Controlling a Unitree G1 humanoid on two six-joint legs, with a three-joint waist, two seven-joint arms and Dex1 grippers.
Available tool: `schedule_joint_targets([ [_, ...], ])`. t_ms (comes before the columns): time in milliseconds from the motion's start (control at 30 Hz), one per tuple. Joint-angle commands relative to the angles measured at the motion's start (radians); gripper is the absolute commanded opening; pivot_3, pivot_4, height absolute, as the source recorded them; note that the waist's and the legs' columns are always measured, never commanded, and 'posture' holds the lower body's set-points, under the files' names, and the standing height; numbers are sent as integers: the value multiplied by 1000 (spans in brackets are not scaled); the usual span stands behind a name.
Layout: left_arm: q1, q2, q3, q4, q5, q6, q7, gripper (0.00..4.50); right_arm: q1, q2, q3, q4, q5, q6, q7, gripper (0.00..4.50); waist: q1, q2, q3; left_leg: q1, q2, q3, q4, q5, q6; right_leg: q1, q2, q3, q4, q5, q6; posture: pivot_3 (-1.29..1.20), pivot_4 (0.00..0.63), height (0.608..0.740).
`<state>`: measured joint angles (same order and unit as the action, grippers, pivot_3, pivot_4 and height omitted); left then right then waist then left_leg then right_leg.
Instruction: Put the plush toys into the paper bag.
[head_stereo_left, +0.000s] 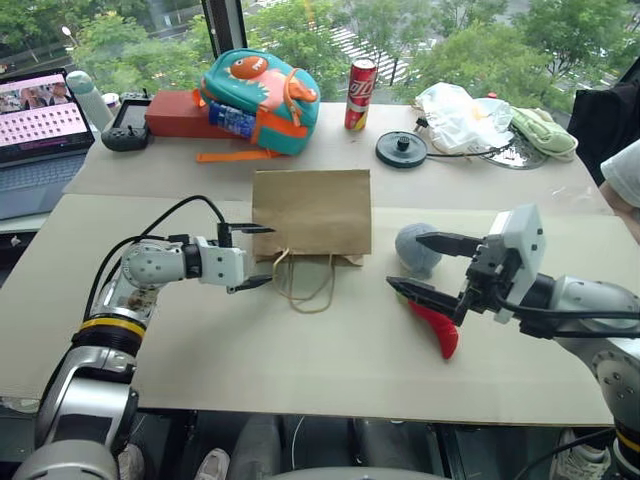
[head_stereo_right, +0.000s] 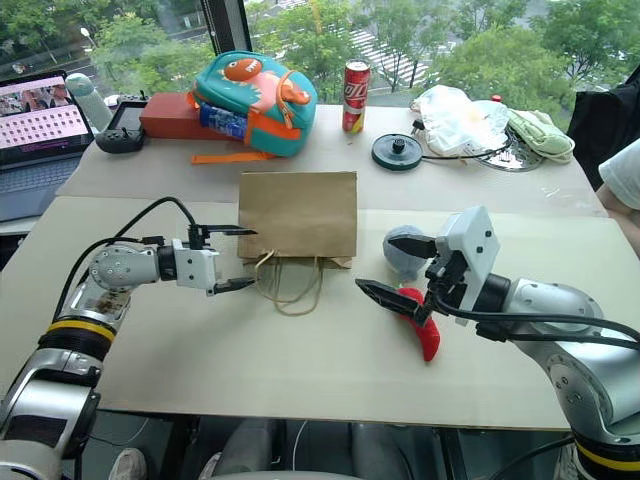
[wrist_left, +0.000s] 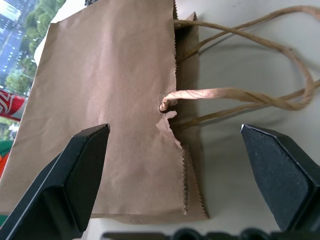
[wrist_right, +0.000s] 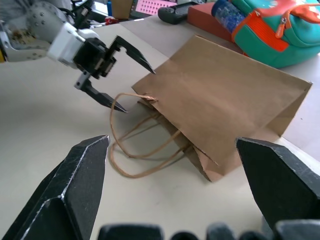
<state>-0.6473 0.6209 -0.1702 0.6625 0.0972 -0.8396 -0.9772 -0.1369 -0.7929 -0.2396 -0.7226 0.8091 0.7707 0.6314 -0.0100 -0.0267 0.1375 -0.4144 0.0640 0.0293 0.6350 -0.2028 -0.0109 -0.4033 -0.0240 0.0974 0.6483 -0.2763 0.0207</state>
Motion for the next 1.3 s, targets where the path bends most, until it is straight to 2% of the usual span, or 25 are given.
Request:
schedule_joint_targets([
  [33, -36, -30, -7, 33, -57, -56, -15, 4500, 16, -9, -43, -45, 25, 6, -25, 4471, 1, 0, 0, 0, 0, 0, 1, 0, 0, 0, 0, 0, 0, 0, 1, 0, 150, 733],
  [200, -24, -40, -22, 69, -119, -67, -96, 4500, 33, -12, -47, -60, 36, 7, -40, 4471, -5, 0, 0, 0, 0, 0, 1, 0, 0, 0, 0, 0, 0, 0, 1, 0, 150, 733],
  [500, -43, -47, -18, 96, -130, -62, -115, 4500, 33, -15, -46, -59, 44, 1, -69, 4471, -4, 0, 0, 0, 0, 0, 2, 0, 0, 1, 0, 0, 1, 1, 1, 0, 150, 733],
  [600, -39, -52, -26, 92, -117, -59, -113, 3833, 38, -14, -45, -58, 44, -3, -72, 4500, -4, 0, 0, 0, 0, 0, 2, 0, 0, 1, 0, 0, 1, 1, 1, 0, 150, 733],
  [933, -60, -81, -36, 97, -98, -53, -104, 177, 50, -5, -43, -56, 40, -10, -89, 4500, -4, 0, 0, 0, 0, 0, 2, 0, 0, 1, 0, 0, 1, 1, 1, 0, 150, 733],
  [967, -59, -79, -36, 97, -98, -54, -105, 58, 51, -4, -44, -56, 40, -10, -91, 4500, -4, 0, 0, 0, 0, 0, 2, 0, 0, 1, 1, 0, 1, 1, 1, 0, 150, 733],
  [1300, -41, -67, -26, 48, -134, -10, -119, 58, 42, 3, -25, -48, 24, -20, -100, 4500, -4, 0, 0, 0, 0, 0, 2, 0, 0, 1, 0, 0, 1, 1, 1, 0, 150, 733],
])
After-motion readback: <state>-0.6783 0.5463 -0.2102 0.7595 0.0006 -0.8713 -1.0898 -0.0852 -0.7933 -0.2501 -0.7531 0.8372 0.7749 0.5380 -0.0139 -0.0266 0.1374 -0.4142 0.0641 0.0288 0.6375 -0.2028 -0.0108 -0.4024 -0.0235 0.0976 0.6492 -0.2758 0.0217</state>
